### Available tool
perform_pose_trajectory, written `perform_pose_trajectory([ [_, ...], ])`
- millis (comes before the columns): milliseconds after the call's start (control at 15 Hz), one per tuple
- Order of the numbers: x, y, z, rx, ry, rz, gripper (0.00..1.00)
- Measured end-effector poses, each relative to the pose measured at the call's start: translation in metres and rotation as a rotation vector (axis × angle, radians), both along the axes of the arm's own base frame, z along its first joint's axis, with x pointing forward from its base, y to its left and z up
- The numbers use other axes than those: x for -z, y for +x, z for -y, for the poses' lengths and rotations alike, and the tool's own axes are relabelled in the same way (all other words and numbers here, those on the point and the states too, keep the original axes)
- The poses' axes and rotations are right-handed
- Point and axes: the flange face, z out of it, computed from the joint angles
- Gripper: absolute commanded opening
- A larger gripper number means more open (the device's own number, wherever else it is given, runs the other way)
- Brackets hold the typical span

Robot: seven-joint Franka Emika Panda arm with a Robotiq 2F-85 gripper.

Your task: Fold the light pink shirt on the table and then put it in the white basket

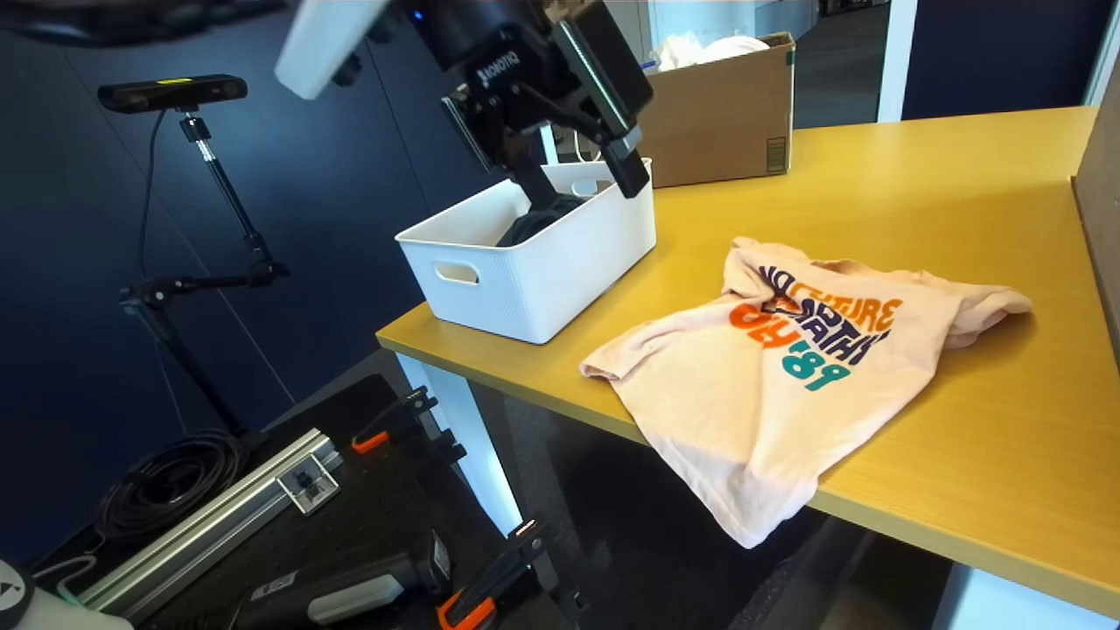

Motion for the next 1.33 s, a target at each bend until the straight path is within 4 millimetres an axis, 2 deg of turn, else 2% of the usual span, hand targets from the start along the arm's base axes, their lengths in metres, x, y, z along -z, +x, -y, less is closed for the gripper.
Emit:
perform_pose_trajectory([
  [200, 0.039, 0.047, -0.034, -0.138, 0.04, -0.02, 1.0],
  [400, 0.088, 0.086, -0.056, -0.222, 0.094, -0.079, 1.0],
  [600, 0.147, 0.118, -0.064, -0.28, 0.121, -0.146, 1.0],
  [800, 0.192, 0.136, -0.068, -0.331, 0.127, -0.201, 1.0],
  [1000, 0.213, 0.14, -0.078, -0.392, 0.1, -0.24, 1.0],
  [1333, 0.221, 0.14, -0.088, -0.446, 0.076, -0.303, 1.0],
])
